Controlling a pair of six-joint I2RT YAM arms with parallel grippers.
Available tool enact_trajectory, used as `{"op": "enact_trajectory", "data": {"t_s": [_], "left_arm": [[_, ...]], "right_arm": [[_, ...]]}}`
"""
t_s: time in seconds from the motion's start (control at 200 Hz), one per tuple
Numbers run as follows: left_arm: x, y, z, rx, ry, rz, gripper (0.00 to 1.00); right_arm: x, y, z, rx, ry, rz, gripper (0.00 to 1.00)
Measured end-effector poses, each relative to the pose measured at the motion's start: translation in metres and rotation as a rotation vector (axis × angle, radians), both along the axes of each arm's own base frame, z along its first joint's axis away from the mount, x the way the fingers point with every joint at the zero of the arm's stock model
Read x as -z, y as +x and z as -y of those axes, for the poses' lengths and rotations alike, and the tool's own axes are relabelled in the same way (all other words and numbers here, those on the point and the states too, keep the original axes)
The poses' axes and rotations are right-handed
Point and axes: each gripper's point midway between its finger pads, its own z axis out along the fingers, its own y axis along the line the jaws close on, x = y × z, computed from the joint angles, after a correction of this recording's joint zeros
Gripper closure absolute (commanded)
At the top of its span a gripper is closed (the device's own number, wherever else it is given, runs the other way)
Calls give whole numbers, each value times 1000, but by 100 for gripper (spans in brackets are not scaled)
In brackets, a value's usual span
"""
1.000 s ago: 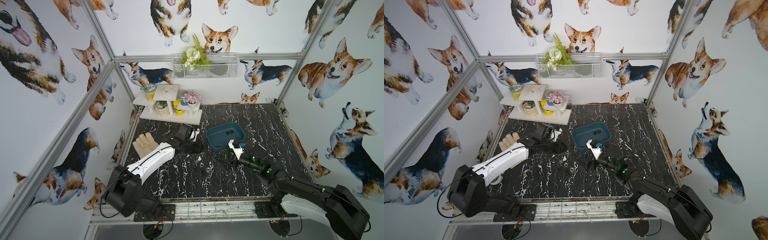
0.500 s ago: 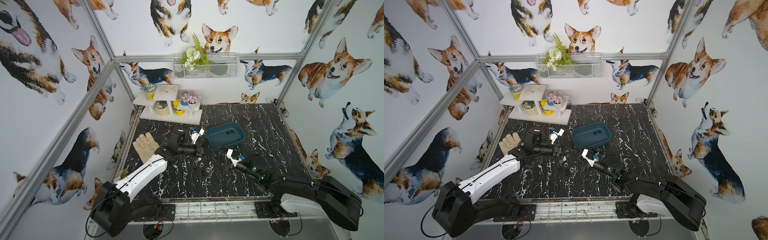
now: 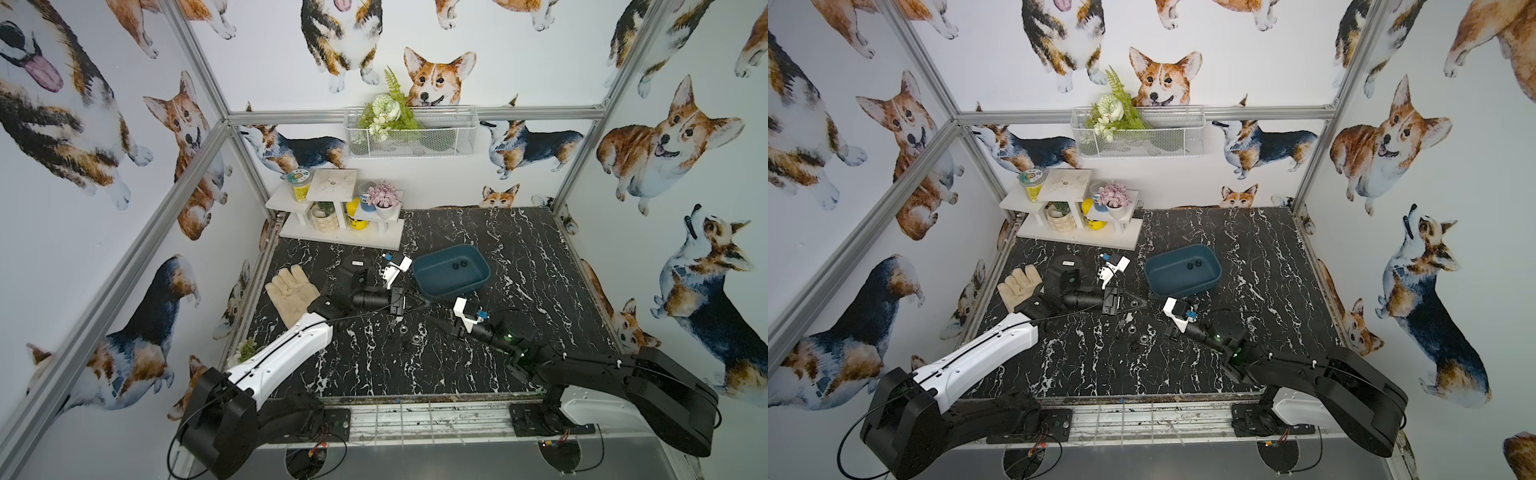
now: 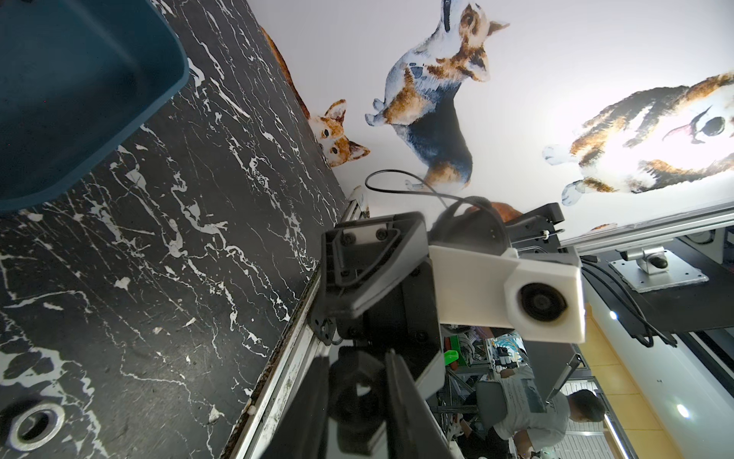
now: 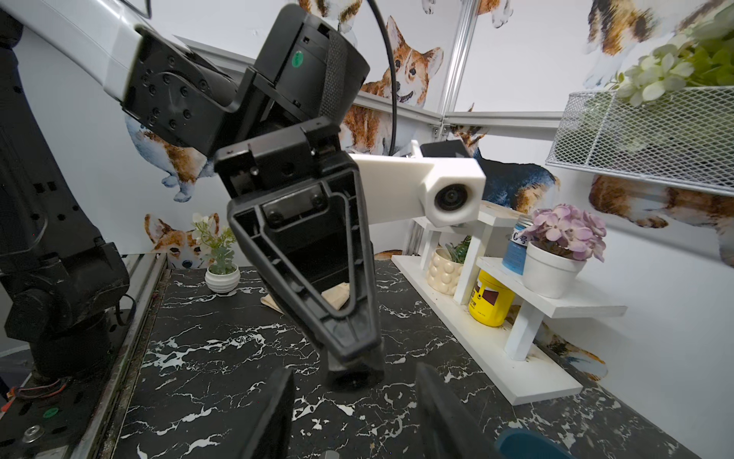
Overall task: Put the nuts on the desktop into the storage box
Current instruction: Pick up the nut from the center of the board, then place the nut in the storage box.
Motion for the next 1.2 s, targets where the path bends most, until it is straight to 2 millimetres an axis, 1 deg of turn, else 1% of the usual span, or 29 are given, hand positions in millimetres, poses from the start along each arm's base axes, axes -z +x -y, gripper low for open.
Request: {"op": "enact_trajectory", "data": {"t_s": [0.195,0.34,0.445,0.485,0.541,0.606,0.706,0.746,0.796,0.861,0.926,1.001,1.031,1.121,1.201], "left_arm": [[-1,-1,1,11,-6,0,79],[3,-1,3,21,-5,-24,79],[2,0,3,22,-11,-17,78],[2,0,4,25,-12,-19,75],[3,1,4,27,-14,-18,65],[3,1,5,29,-19,-27,62],[5,0,7,43,-22,-44,58],[6,0,7,42,-23,-45,51],[5,2,7,35,-26,-45,37],[2,3,7,32,-35,-37,21],[0,6,6,22,-38,-30,11],[-2,12,2,-13,-35,-11,3],[-4,14,0,-29,-28,6,1],[-8,23,-5,-92,15,70,0],[-8,34,-12,-164,78,134,0]], "right_arm": [[-2,1,-3,-7,1,2,59],[-1,2,-4,-10,-2,0,72],[-3,2,-4,-10,2,3,82],[-3,2,-4,-9,3,1,86],[-2,2,-4,-7,1,-2,90],[-3,3,-4,-5,-5,-2,93],[-3,5,-7,-5,-17,-16,93],[-2,9,-6,3,-20,-34,92],[-5,17,-2,18,-12,-67,92],[-7,28,4,46,3,-113,93],[-7,43,13,80,15,-179,94],[-3,61,20,120,11,-272,94],[-2,69,23,139,7,-306,95],[5,93,30,205,-27,-399,95],[20,118,41,287,-74,-509,95]]}}
